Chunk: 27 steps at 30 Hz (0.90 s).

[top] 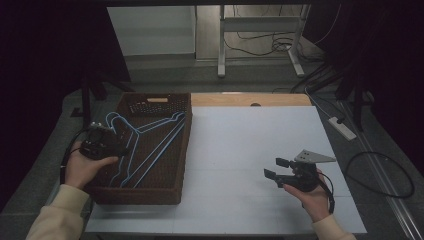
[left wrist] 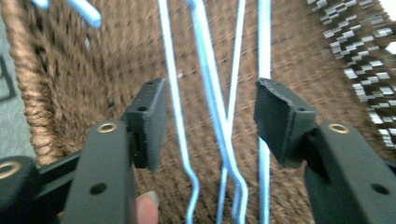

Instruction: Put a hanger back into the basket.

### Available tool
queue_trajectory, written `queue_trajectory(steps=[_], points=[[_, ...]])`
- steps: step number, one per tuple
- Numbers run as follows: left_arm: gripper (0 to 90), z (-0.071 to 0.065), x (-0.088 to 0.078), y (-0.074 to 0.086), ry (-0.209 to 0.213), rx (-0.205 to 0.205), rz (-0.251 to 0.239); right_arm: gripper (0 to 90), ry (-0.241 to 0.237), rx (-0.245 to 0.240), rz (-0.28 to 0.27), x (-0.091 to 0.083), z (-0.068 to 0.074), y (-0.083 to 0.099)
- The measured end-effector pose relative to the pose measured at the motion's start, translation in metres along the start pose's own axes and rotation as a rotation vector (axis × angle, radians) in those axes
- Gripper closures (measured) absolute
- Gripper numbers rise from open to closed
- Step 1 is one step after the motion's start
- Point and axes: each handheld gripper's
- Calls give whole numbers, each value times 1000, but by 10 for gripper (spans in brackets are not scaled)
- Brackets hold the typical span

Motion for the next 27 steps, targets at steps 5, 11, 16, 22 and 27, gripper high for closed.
queue_trajectory(steps=[5,11,16,22,27], points=[[376,-23,-14,7,58,86,-108,299,11,-13,8,1,-1,1],[347,-51,-17,18,107,171,-211,299,29,-5,11,-2,-4,3],[344,-73,-13,32,165,224,-283,301,47,20,-3,-10,-8,5],[334,-92,-1,47,201,244,-325,301,60,51,-13,-19,-16,11],[327,-106,14,59,232,258,-338,301,87,31,-14,-27,-21,21]])
Point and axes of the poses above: each handheld gripper's, and its own axes: x roughly forward along the jaws, y roughly out of its underside, z roughly to its left, and after that the axes turned 13 degrees about y, right-handed
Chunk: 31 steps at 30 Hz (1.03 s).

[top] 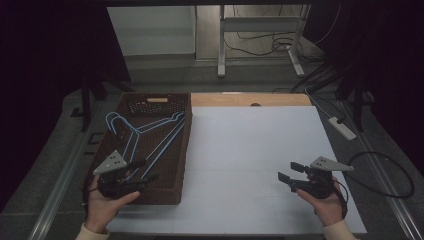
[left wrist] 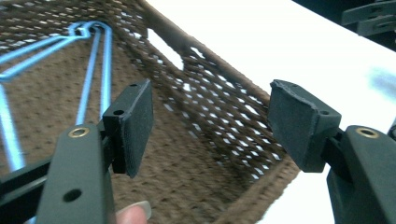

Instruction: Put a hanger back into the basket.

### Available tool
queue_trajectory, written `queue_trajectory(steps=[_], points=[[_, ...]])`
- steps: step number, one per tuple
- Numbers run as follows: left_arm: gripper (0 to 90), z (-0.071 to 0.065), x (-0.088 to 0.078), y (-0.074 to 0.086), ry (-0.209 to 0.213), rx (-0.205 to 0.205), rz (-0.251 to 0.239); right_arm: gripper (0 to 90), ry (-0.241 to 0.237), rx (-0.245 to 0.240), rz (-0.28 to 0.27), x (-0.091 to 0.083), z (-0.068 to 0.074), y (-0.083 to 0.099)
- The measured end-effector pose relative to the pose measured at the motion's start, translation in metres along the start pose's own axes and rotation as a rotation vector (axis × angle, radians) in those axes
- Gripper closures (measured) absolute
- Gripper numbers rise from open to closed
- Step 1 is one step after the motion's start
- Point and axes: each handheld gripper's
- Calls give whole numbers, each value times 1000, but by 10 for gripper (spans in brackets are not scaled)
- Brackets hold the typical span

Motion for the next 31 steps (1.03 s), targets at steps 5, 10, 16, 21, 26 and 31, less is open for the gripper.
queue_trajectory(steps=[5,10,16,21,26,31], points=[[328,-8,8,8,21,10,-22,301,5,-33,-11,-5,0,6],[325,-11,13,14,9,30,-24,300,8,-71,-12,-6,2,7],[316,-9,13,16,-8,30,-34,299,9,-101,-7,-3,5,7],[316,-9,13,14,-12,32,-40,299,10,-99,-12,-2,4,7],[316,-10,11,10,-22,40,-59,300,7,-98,-15,-3,4,7],[315,-10,9,8,-25,43,-66,298,-1,-105,-28,-5,5,5]])
Point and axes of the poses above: each handheld gripper's, and its own axes: x roughly forward along the jaws, y roughly out of its underside, z roughly to its left, and after that the axes turned 13 degrees about y, right-handed
